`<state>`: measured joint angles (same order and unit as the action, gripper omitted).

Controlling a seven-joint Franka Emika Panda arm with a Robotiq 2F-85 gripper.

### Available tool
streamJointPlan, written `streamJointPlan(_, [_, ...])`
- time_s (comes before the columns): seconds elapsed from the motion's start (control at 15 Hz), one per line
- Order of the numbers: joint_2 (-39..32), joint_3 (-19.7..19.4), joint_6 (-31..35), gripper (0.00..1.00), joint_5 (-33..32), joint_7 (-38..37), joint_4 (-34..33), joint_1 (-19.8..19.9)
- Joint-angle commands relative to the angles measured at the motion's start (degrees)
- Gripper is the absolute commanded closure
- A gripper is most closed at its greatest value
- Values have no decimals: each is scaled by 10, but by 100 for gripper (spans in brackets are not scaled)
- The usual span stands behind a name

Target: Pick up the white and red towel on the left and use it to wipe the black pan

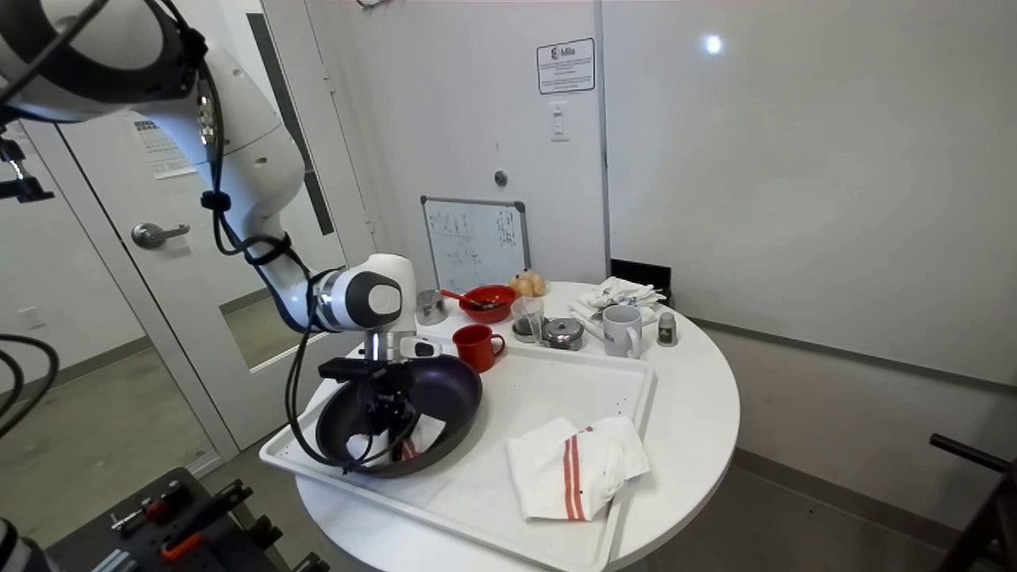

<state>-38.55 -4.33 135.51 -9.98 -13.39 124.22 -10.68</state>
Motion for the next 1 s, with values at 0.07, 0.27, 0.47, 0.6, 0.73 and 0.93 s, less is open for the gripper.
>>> streamJointPlan(0.07, [-35, -59, 61, 96, -81, -104, -7, -54])
streamJointPlan(0.27, [-39, -78, 77, 96, -112, -150, -7, -77])
streamJointPlan(0.47, [-38, -96, 111, 96, -138, -200, -1, -98])
streamJointPlan(0.6, [-39, -124, 148, 96, -173, -254, 4, -130])
streamJointPlan(0.73, [-44, -152, 183, 96, -210, -307, 6, -160])
streamJointPlan(0.93, [-56, -187, 217, 96, -256, -376, 6, -203])
